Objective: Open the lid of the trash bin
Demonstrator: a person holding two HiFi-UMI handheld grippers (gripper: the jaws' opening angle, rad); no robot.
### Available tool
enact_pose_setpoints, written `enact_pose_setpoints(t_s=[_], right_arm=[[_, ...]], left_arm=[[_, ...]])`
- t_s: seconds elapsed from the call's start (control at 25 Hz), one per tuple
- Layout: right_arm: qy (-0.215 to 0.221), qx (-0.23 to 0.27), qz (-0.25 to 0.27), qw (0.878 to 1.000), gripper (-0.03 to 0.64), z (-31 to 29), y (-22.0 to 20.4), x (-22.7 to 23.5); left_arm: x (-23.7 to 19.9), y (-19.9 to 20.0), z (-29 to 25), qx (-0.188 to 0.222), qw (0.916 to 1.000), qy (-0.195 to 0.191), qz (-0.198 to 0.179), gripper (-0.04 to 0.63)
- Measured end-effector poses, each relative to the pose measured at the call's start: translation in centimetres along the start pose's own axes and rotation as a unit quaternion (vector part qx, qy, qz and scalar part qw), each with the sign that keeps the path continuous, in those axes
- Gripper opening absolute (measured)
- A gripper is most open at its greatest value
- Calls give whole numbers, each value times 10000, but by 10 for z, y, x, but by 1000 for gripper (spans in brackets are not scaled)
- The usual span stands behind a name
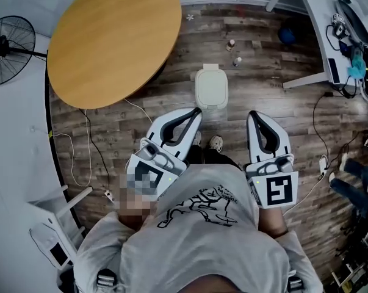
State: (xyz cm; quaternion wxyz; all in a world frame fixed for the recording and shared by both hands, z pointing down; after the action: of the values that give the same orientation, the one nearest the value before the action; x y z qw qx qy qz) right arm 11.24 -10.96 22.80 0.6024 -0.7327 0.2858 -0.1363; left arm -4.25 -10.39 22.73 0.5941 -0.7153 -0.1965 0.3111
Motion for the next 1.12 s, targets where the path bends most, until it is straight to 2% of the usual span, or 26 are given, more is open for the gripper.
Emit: enact_pose_setpoints(t_s=[0.2,0.48,0.84,1.12], right_arm=[[-29,-172,-33,9998,6,-11,-24,-1],[178,-618,-103,9979,6,-29,-80,-10],[384,-1197,6,9921,6,-58,-166,-22],[535,-1553,127,9863,6,-79,-228,-29]], left_arm=[[-10,-29,-9,-201,9998,9,-16,20],[-27,-80,-22,-524,9985,71,108,20],[-48,-164,-38,-971,9950,12,219,20],[-67,-230,-47,-1264,9908,82,480,20]])
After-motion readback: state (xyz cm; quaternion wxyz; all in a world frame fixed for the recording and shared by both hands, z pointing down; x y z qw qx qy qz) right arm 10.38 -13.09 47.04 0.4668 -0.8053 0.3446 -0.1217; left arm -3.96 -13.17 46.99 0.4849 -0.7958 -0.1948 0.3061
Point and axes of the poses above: the fingertips, and each gripper's own axes: z backward along the fingers, x to its right, y out of its top, the point moved 4 cm from there along z, backward along the fingers, and after that the axes turned 6 degrees about z, right-handed, at the moved point
